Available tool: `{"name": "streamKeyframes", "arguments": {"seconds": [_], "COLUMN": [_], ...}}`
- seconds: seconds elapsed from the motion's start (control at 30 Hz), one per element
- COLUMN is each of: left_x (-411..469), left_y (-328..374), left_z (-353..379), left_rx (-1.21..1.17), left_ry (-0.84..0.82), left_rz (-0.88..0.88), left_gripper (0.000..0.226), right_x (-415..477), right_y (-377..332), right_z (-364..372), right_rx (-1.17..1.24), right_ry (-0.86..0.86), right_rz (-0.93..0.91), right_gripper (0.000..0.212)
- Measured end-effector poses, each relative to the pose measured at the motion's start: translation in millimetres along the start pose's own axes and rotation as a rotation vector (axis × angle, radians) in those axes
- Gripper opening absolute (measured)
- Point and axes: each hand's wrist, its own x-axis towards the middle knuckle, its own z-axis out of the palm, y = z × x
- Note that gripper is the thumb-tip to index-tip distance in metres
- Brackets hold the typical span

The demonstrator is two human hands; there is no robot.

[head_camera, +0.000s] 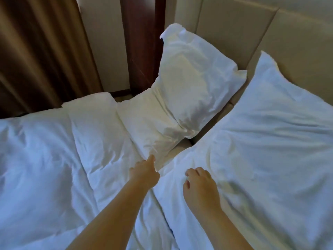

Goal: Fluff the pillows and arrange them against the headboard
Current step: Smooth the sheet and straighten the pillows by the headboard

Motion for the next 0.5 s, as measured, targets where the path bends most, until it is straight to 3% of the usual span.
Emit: {"name": "streamKeyframes", "arguments": {"seconds": [0.13,0.2,0.37,0.5], "left_x": [36,56,107,145], "left_y": [-25,-36,-63,-79], "left_z": [41,62,108,132], "left_rx": [0.01,0.038,0.071,0.009], "left_ry": [-0.064,-0.088,-0.095,-0.052], "left_rz": [-0.085,-0.108,-0.112,-0.103], "left_gripper": [0.043,0.04,0.029,0.029], "right_x": [28,48,98,138], "right_y": [-2,-8,-13,-14], "right_z": [50,79,150,194], "right_rx": [-0.064,-0.103,-0.216,-0.239], "right_ry": [-0.173,-0.238,-0.305,-0.236], "right_rz": [-0.094,-0.132,-0.21,-0.238], "right_gripper": [0.018,0.01,0.012,0.013]}}
